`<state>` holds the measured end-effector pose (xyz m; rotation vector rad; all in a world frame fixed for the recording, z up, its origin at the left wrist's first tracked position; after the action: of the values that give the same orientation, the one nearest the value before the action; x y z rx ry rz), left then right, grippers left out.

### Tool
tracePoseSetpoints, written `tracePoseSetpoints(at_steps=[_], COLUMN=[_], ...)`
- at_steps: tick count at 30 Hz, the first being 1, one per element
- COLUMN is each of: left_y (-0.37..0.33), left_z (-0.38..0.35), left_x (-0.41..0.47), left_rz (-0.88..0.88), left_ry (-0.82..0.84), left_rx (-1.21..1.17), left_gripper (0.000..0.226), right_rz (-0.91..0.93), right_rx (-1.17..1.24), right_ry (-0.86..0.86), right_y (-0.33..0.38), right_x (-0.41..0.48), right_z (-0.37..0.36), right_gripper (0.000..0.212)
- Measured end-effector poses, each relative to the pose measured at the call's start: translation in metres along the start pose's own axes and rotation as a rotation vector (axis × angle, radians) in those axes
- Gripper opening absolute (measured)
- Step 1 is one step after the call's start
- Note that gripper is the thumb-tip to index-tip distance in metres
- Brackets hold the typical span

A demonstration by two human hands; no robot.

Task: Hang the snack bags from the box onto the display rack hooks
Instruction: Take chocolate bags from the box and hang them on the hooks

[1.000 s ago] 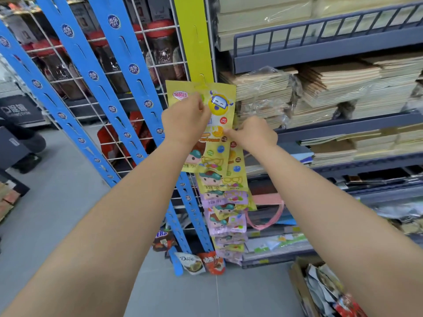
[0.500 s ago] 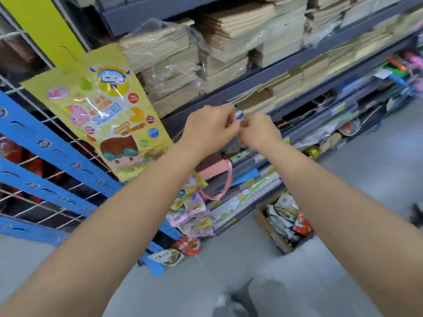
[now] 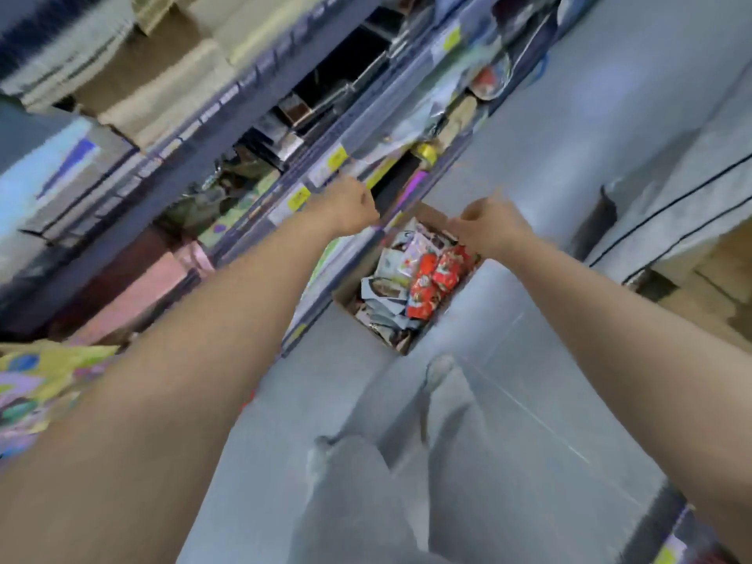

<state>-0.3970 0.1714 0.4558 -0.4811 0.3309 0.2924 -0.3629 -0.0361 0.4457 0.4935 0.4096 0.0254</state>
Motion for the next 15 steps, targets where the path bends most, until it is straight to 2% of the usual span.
tracePoseSetpoints(at_steps=[3, 6, 8, 10, 15], left_y=[-0.005, 0.002, 0.015, 0.033, 0.084], left_z=[-0.051, -0.101, -0.134, -0.169, -0.252], left_x=[0.043, 0.082, 0.102, 0.127, 0.178], left_rz=[0.060, 0.102, 0.122, 0.119, 0.218], left_ry=[0.046, 0.084, 0.152, 0.200, 0.239], left_rx=[-0.033, 0.011, 0.045, 0.054, 0.005], left_gripper=[0.016, 0.020, 0.026, 0.028, 0.032], right_rz=[-0.033, -0.064, -0.089, -0.109, -0.059], right_rx=[-0.083, -0.106, -0.145, -0.165, -0.201], right_ry=[0.073, 0.153, 0.177, 0.185, 0.324], right_y=[-0.043, -0.073, -0.087, -0.100, -0.140], right_x=[0.041, 0.083, 0.108, 0.135, 0.191], right_z=[-0.015, -0.051, -0.079, -0.111, -0.211], right_gripper=[0.034, 0.034, 0.021, 0.029, 0.023])
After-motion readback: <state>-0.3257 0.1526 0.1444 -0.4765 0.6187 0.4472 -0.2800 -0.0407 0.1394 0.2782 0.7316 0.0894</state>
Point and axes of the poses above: each hand's wrist, its own x-axis towards the middle knuckle, its own z-axis out of the back of the hand, y = z × x, the point moved 2 cm from there along x, towards the middle knuckle, and after that the axes turned 9 degrees about -y, right-handed, at the moved point
